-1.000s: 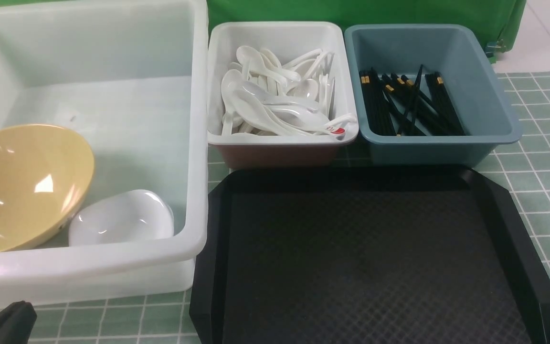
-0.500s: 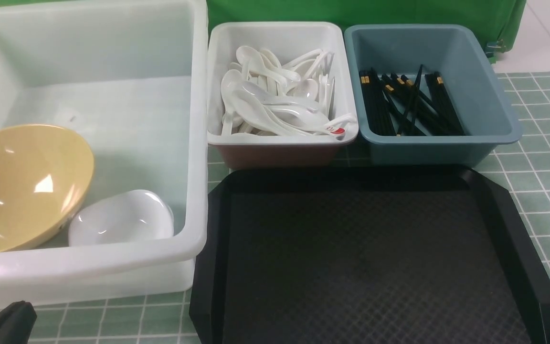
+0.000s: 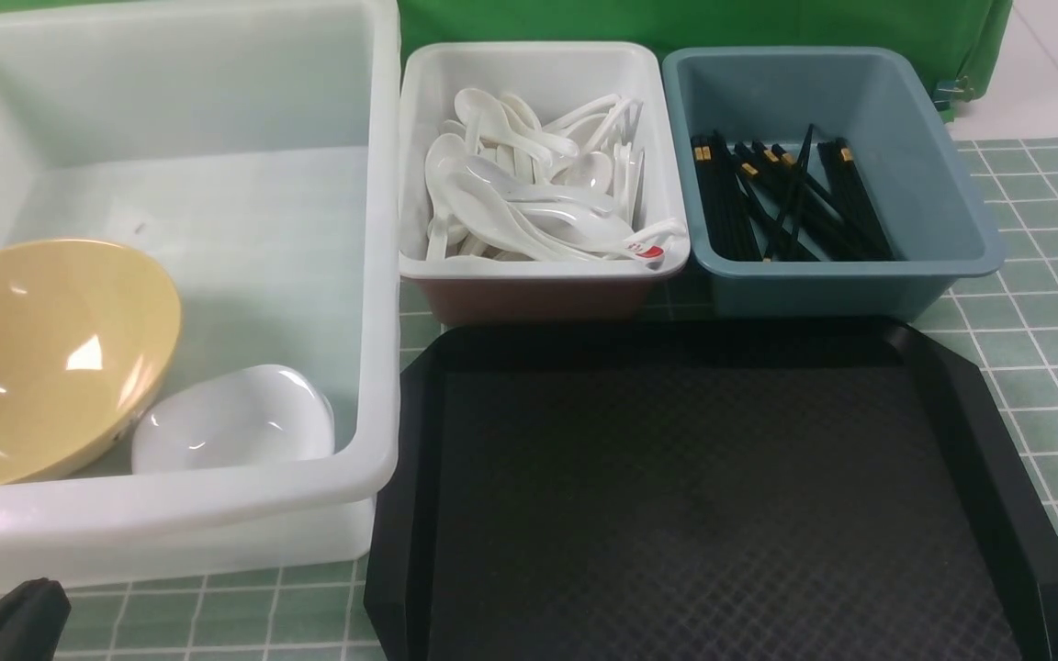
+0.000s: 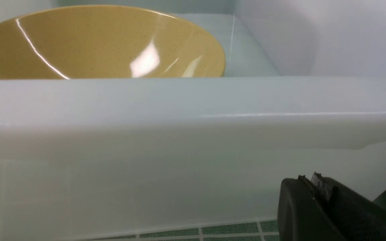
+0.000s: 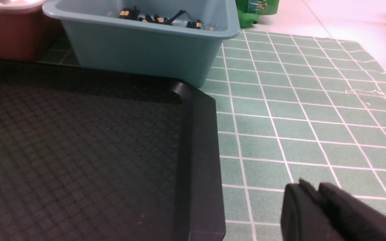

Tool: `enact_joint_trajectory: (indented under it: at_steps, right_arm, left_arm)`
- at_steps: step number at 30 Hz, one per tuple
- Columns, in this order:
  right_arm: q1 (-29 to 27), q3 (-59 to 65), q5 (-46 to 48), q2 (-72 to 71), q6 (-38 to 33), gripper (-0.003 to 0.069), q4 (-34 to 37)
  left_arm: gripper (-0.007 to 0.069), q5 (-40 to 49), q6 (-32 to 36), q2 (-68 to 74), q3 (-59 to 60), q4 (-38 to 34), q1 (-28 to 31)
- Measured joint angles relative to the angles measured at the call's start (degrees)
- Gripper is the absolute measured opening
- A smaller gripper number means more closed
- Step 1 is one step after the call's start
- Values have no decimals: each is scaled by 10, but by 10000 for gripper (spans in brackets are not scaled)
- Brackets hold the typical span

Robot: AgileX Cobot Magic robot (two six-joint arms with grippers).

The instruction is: On blue table put chopsticks spoon bowls plates into blue grey white boxes.

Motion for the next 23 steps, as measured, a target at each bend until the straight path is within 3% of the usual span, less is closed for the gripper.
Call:
enact_joint_trajectory:
  at_steps: [23]
  right_arm:
    - [0,0,0,0,-1,121,0]
  left_arm:
    - [4,-1,0,0,1,0,0]
